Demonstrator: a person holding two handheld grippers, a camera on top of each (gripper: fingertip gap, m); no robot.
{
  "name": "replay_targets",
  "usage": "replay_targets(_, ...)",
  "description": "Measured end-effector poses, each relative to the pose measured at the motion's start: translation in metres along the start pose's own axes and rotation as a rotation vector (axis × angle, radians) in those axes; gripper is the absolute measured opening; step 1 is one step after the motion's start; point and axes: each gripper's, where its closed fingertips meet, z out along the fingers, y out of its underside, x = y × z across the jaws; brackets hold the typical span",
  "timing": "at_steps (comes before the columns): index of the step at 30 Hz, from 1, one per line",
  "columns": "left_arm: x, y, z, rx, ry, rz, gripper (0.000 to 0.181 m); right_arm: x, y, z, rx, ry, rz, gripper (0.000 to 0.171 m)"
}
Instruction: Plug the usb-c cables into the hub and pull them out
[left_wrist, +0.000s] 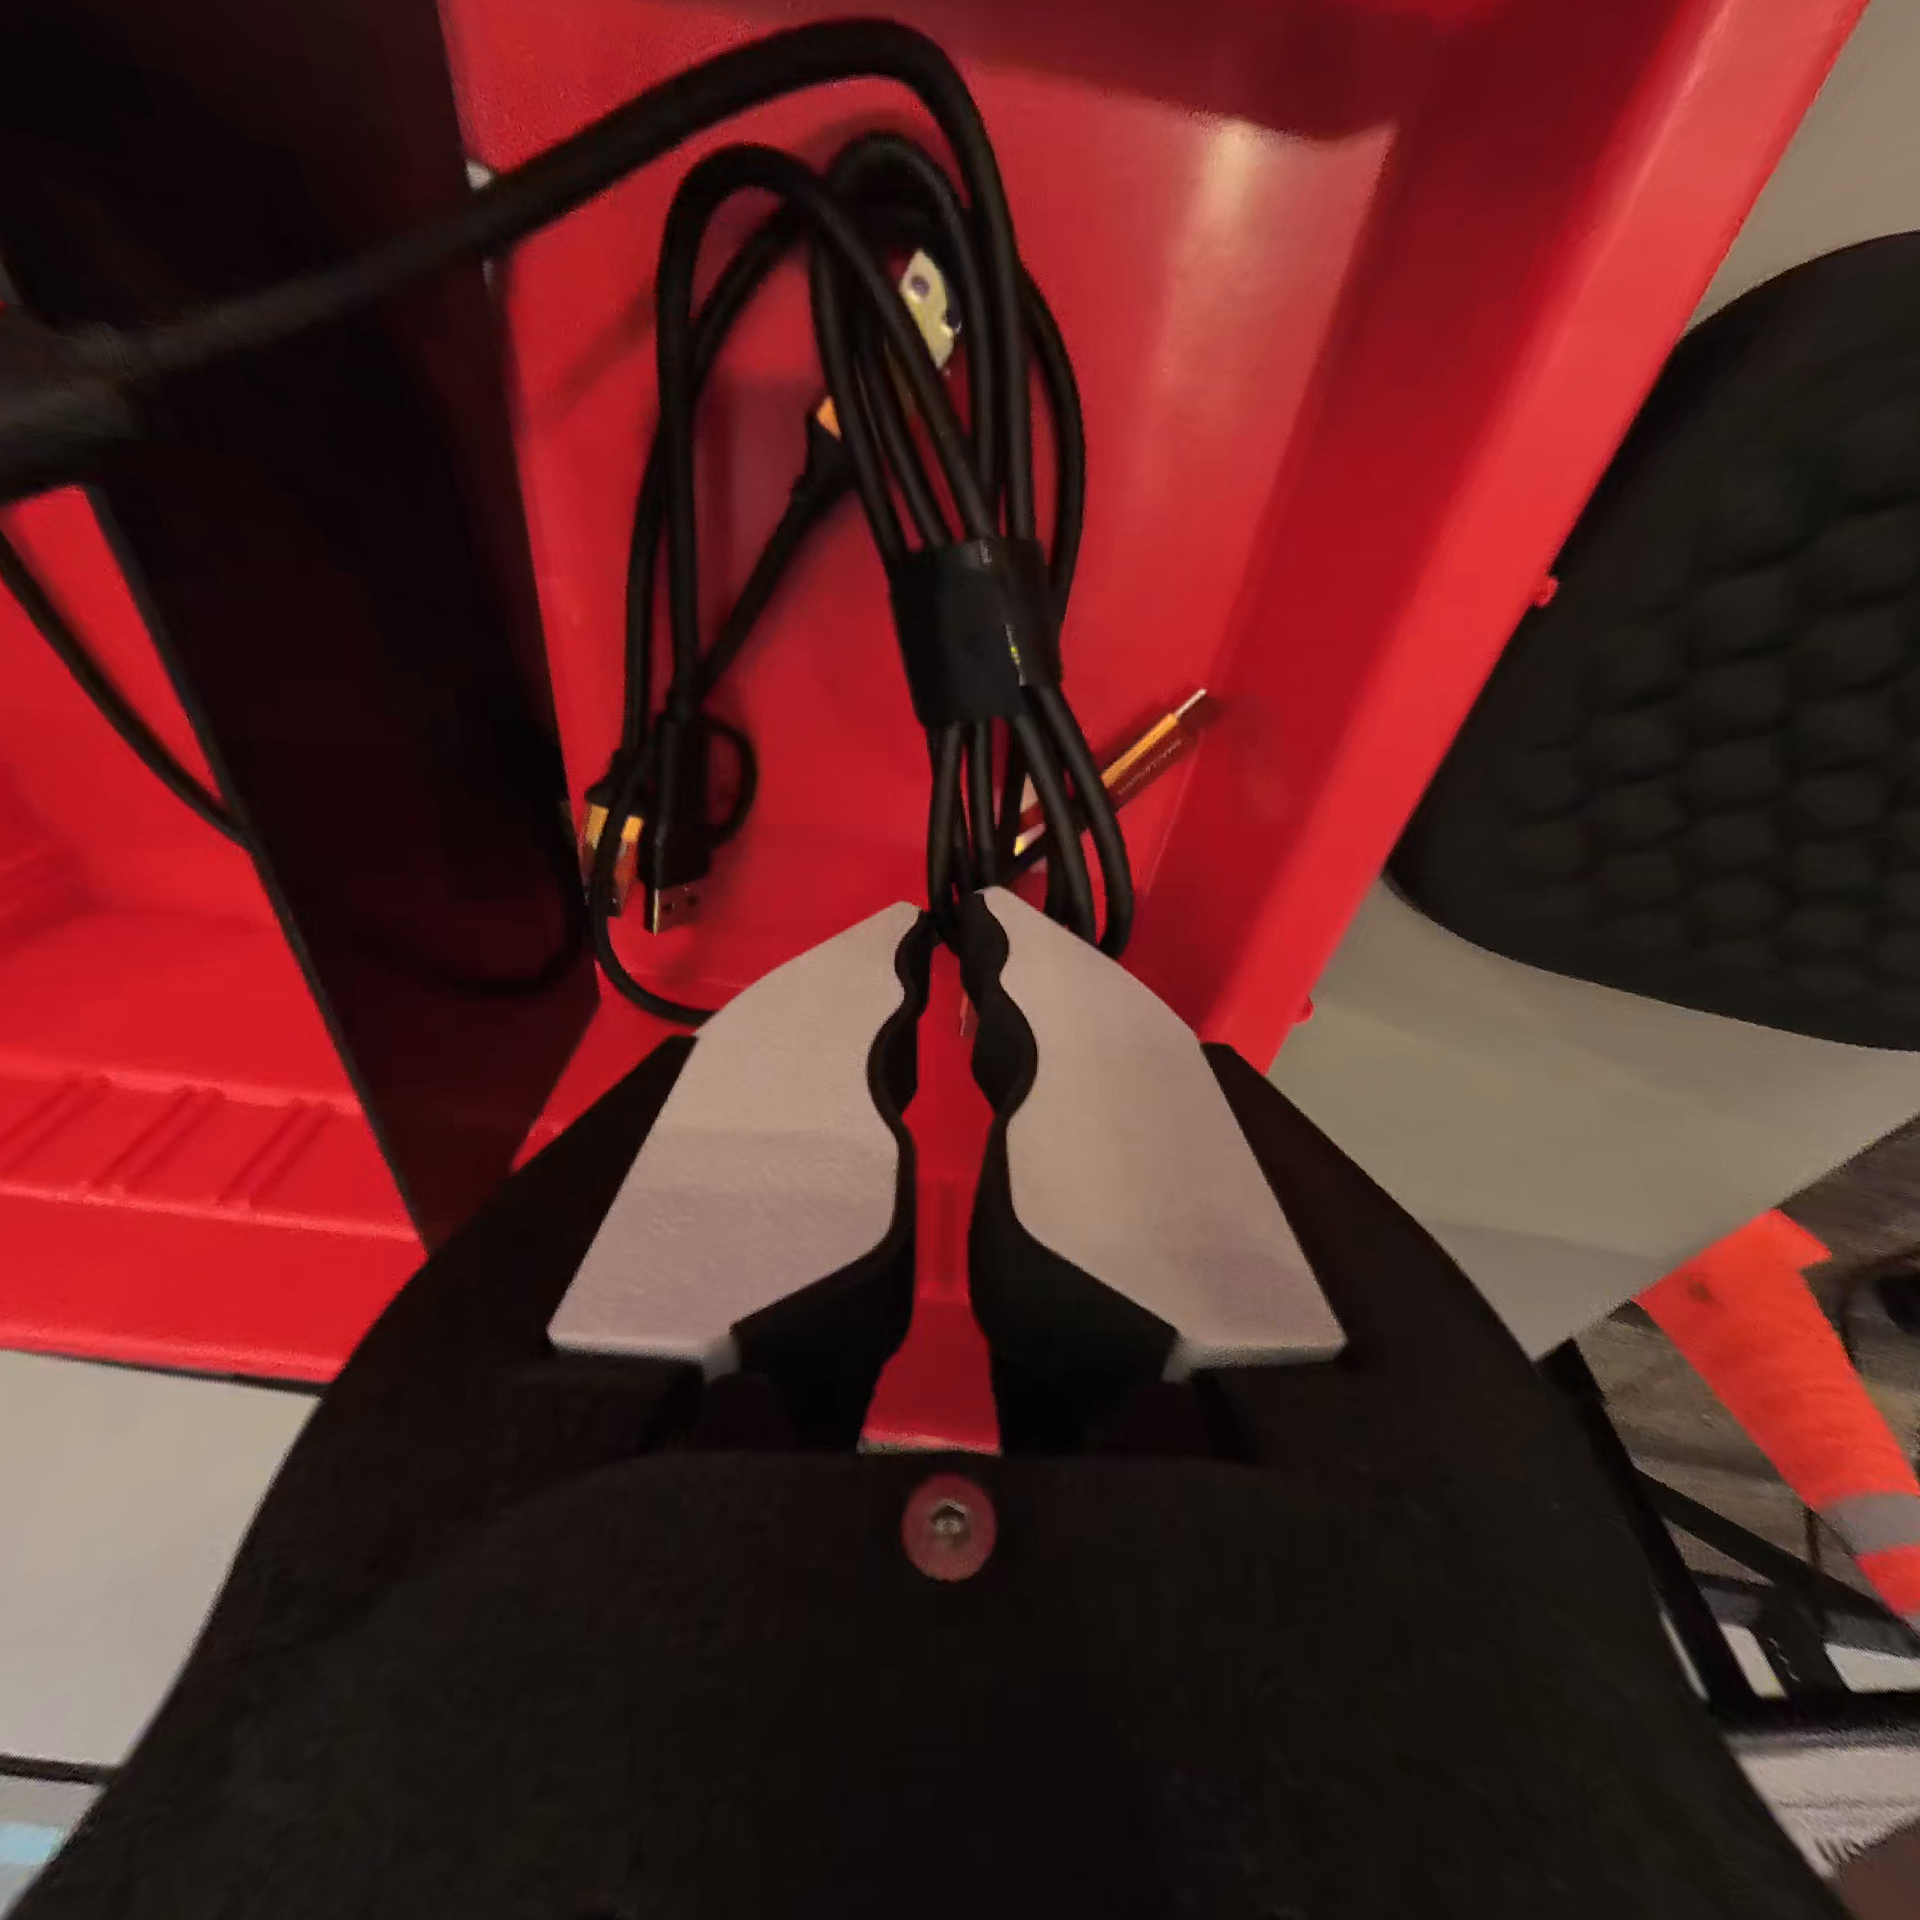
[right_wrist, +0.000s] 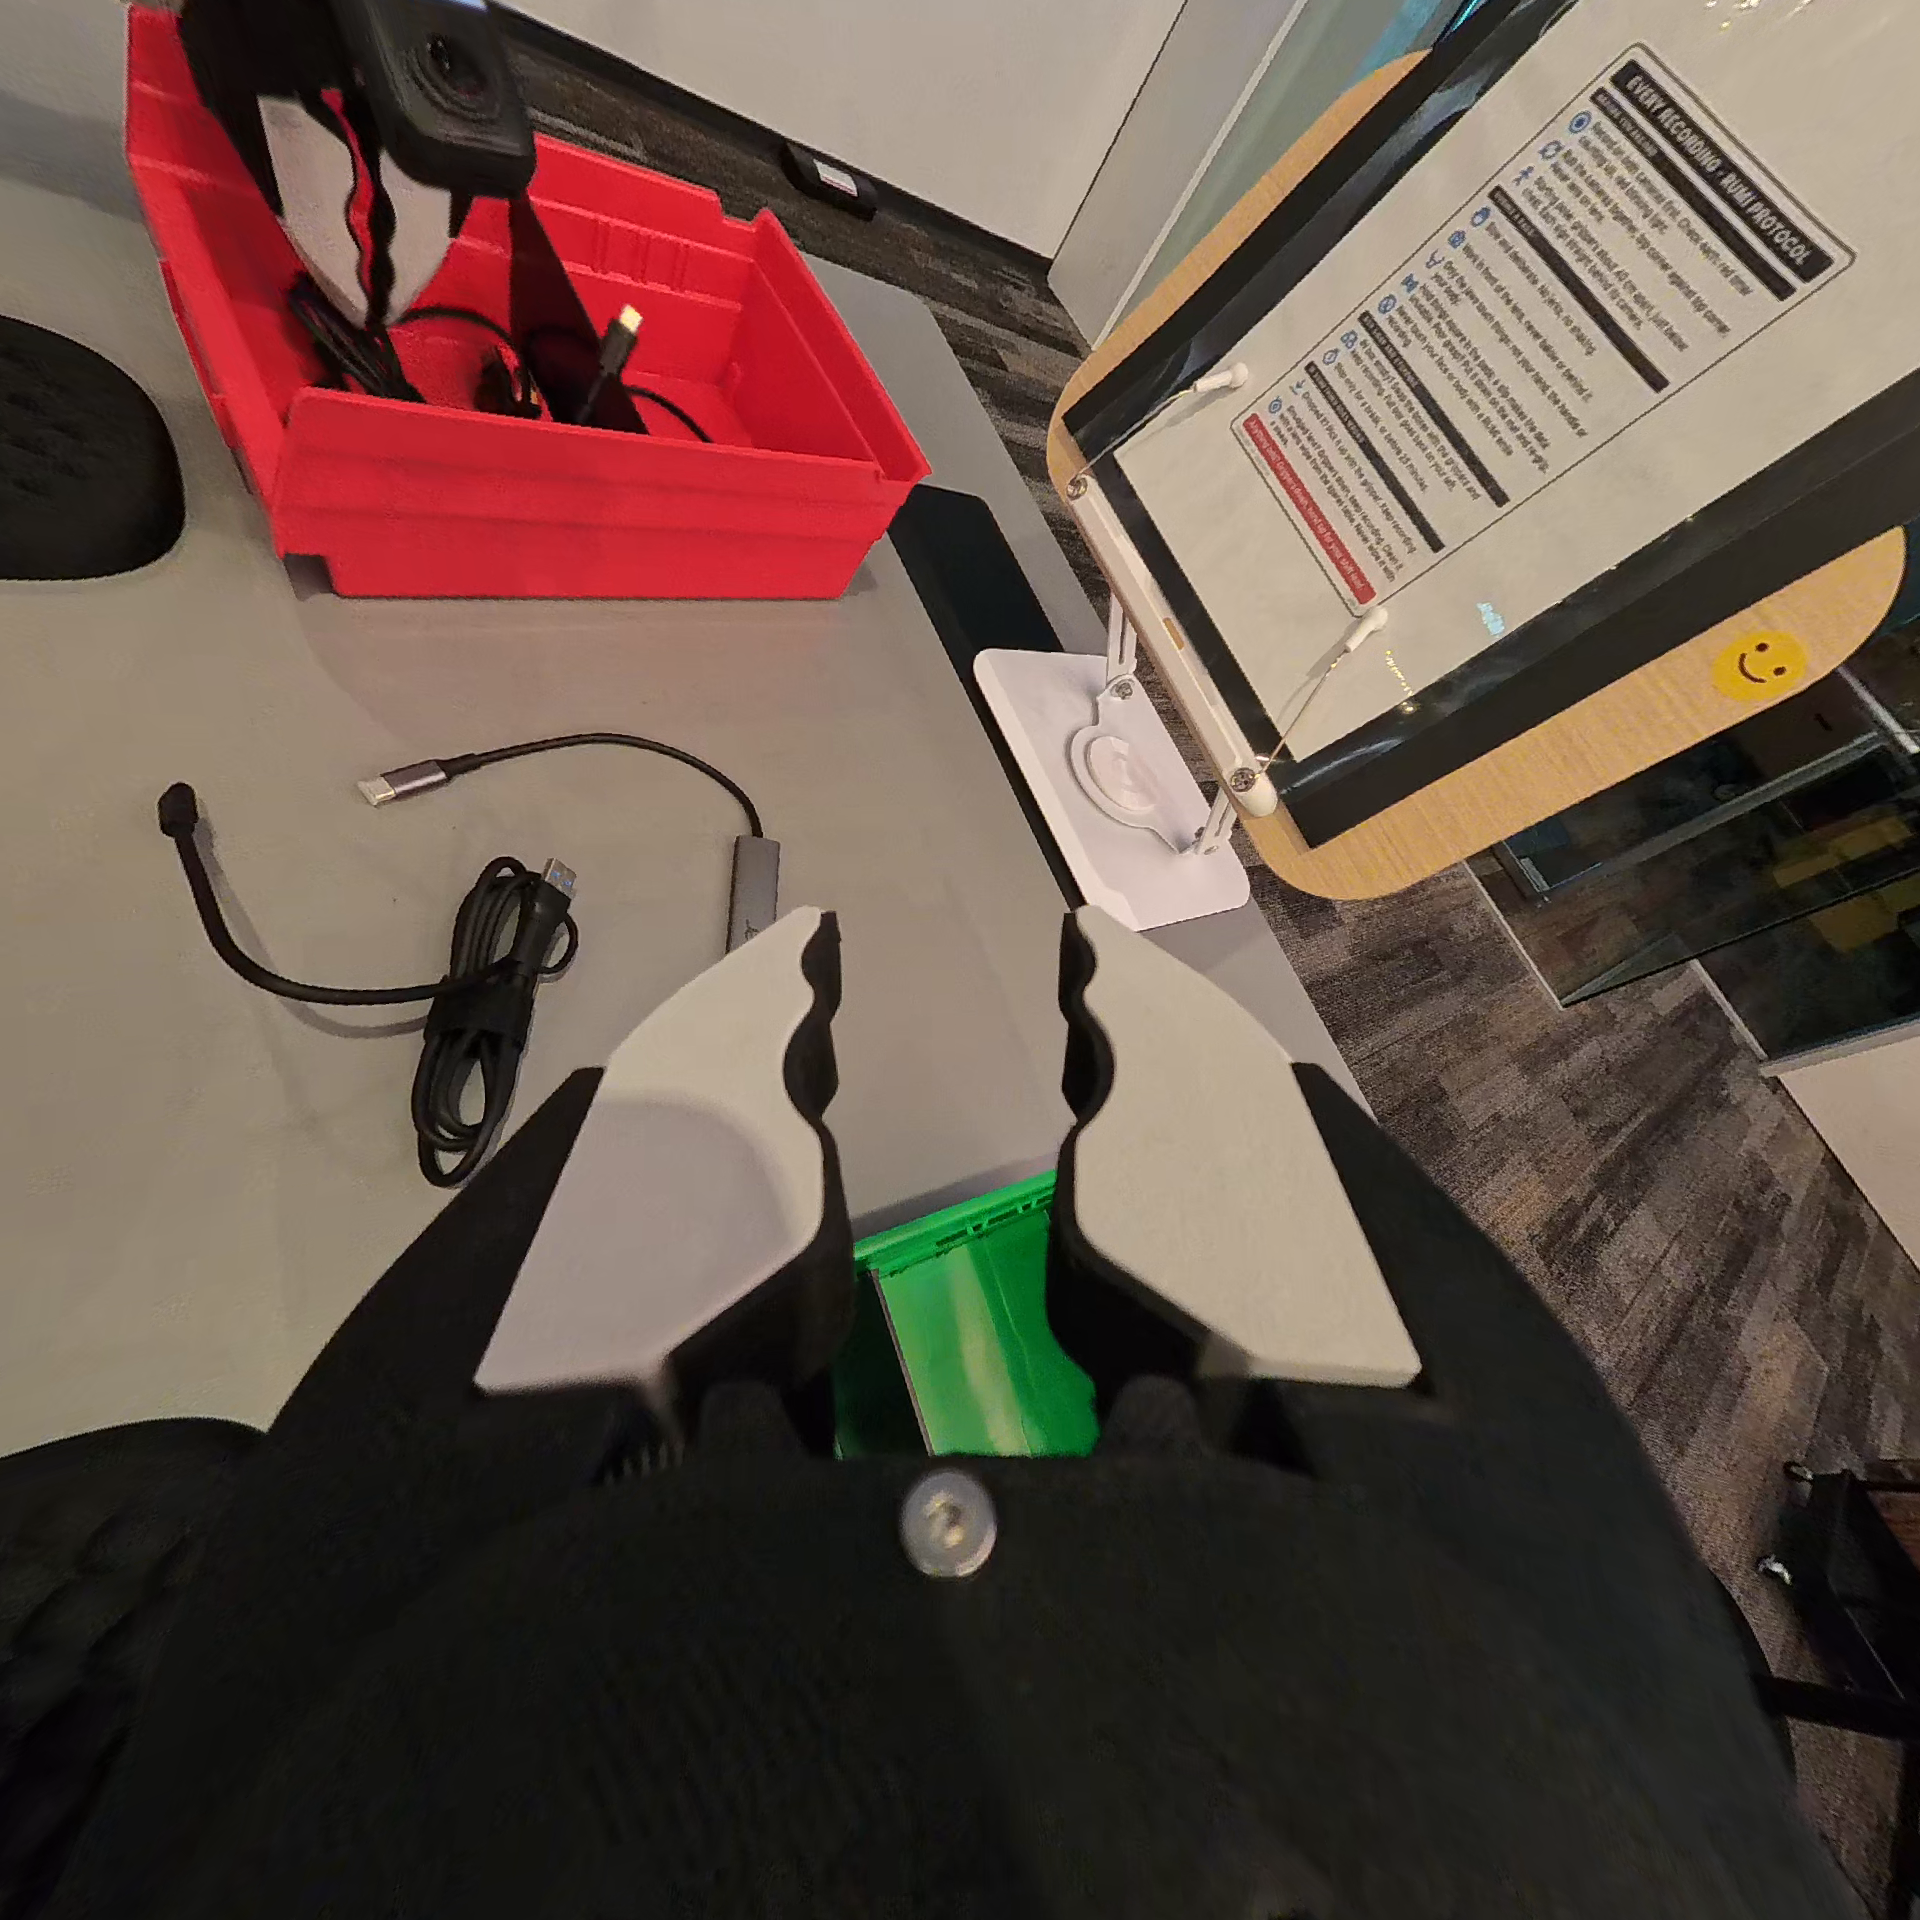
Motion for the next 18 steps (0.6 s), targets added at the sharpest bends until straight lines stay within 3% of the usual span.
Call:
replay_targets(4,0.008,-0.016,0.003,0.099,0.066,0.000,0.005,0.000,0.001,0.000,0.000,-0.001,0.004,0.041)
replay_targets(9,0.002,-0.011,-0.004,0.118,0.078,-0.075,0.013,0.000,0.001,-0.001,0.002,-0.002,0.004,0.041)
replay_targets(11,-0.002,0.004,-0.002,0.054,0.041,-0.095,0.023,0.001,0.002,-0.001,0.002,0.000,0.006,0.041)
replay_targets(18,0.006,0.041,0.018,-0.253,-0.007,-0.032,0.021,0.001,0.002,0.001,-0.007,-0.002,0.003,0.041)
